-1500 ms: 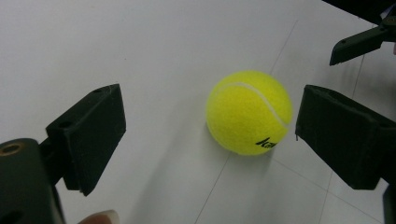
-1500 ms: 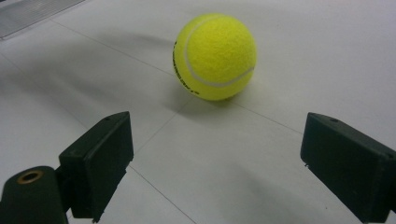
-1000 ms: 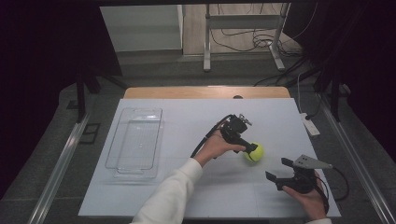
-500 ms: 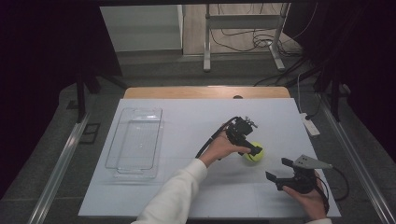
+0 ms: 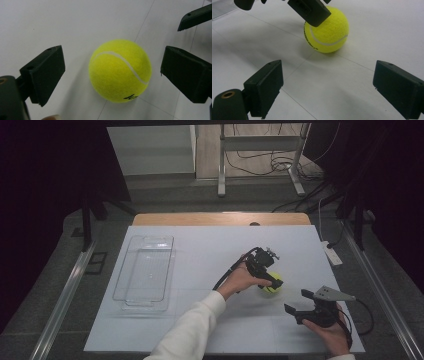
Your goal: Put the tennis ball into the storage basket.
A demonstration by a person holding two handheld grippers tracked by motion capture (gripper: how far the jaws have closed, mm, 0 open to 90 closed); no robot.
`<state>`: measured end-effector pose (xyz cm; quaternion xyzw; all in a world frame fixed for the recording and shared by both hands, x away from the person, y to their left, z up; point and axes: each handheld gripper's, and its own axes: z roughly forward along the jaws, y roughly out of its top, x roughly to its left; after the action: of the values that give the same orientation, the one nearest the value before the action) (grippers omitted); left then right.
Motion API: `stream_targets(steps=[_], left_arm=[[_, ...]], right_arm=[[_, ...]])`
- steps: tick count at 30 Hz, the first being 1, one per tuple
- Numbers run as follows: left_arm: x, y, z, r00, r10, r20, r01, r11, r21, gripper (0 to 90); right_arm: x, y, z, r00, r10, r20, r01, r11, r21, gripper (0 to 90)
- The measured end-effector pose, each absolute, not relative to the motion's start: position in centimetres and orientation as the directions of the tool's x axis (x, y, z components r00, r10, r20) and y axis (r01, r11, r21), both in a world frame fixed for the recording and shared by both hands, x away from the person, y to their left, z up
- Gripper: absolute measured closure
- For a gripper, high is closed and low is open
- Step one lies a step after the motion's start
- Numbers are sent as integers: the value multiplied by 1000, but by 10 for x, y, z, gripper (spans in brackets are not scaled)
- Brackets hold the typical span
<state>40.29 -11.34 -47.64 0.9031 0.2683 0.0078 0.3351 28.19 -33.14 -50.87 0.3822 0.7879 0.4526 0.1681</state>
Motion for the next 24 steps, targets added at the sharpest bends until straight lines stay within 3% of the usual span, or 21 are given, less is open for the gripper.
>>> stream_targets(steps=[19, 24], left_arm=[[402, -123, -490, 862, 477, -173, 483, -667, 567, 70], [399, -125, -494, 867, 474, -153, 473, -687, 552, 151]], right_arm=[[281, -331, -509, -653, 754, 77, 449, 303, 841, 95], [282, -332, -509, -652, 755, 76, 449, 303, 840, 95]])
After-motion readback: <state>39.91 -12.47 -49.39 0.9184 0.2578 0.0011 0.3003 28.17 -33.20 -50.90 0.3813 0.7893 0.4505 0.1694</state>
